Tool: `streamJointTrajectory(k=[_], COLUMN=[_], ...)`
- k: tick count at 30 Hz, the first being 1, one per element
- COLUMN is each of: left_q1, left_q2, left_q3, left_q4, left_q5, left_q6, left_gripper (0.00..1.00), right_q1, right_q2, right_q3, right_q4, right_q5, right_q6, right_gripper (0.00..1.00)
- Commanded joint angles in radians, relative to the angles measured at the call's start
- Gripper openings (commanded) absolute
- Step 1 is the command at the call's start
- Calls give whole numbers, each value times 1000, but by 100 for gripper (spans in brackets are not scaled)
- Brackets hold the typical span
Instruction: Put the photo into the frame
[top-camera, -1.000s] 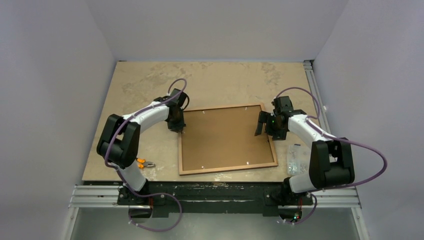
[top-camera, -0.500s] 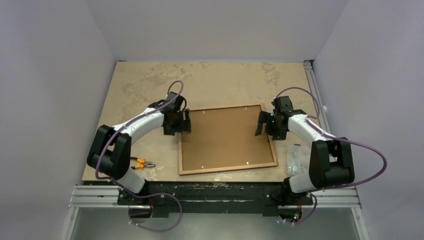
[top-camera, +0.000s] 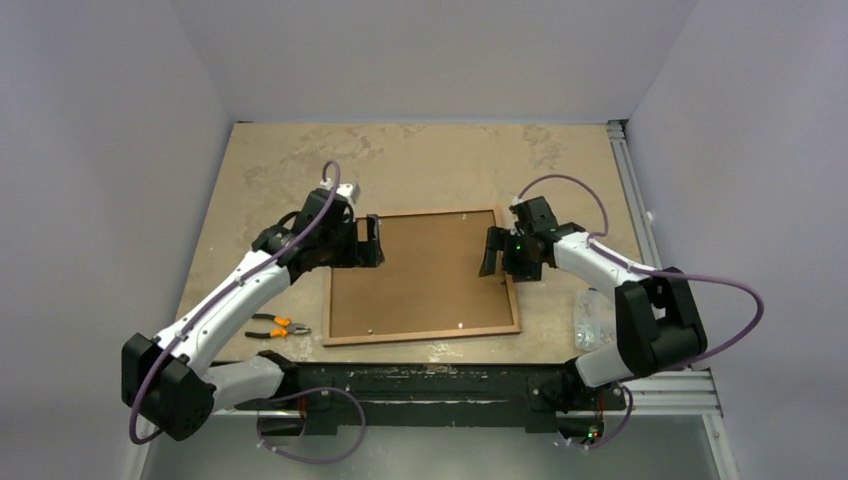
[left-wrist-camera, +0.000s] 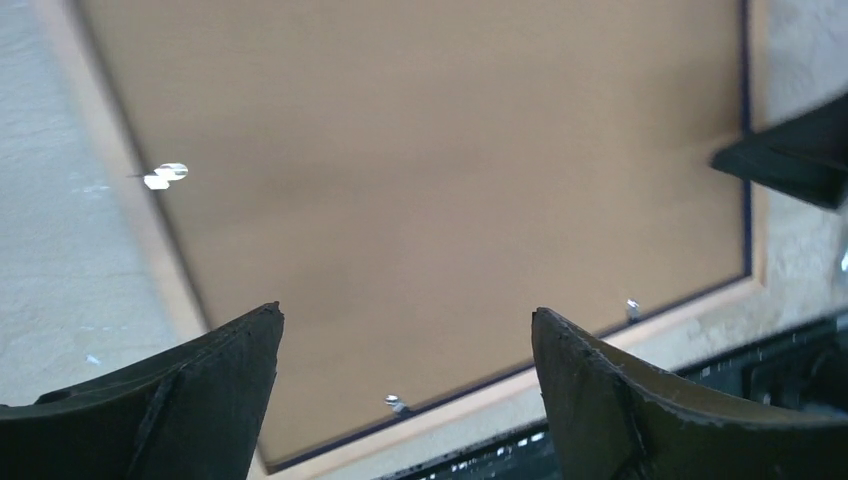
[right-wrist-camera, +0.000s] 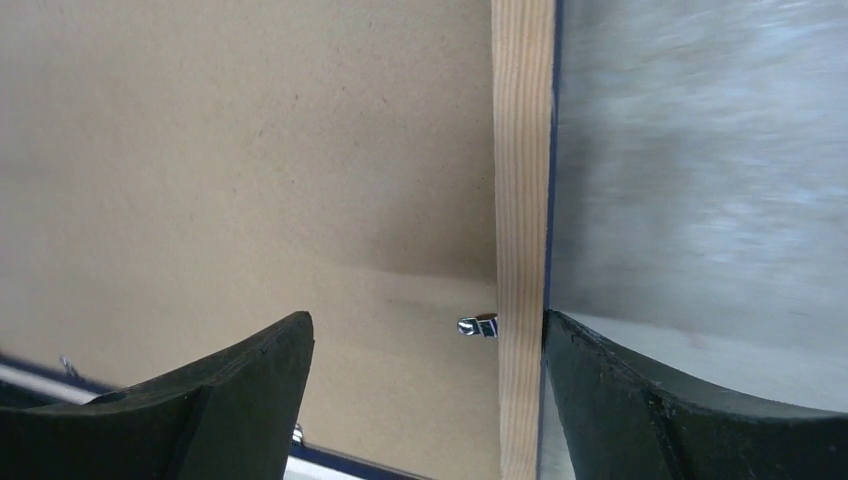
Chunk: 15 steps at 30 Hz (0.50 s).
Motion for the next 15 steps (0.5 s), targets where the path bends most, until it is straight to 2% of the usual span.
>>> streamJointTrajectory(k=[1, 8, 15], left_q1=[-127, -391, -626], left_q2=[-37, 47, 261], left_q3=[-21, -41, 49], left_q4=[-4, 81, 164], left_q5=[52, 63, -8], left_q6=[95, 167, 240], left_gripper=[93, 92, 90], right_q1=[92, 117, 42], right_q2=[56, 61, -25], right_q3=[-5, 25, 16], right_q4=[84, 155, 102], right_q5=[-130, -262, -289], right_q6=[110, 146, 111], right_gripper=[83, 84, 86])
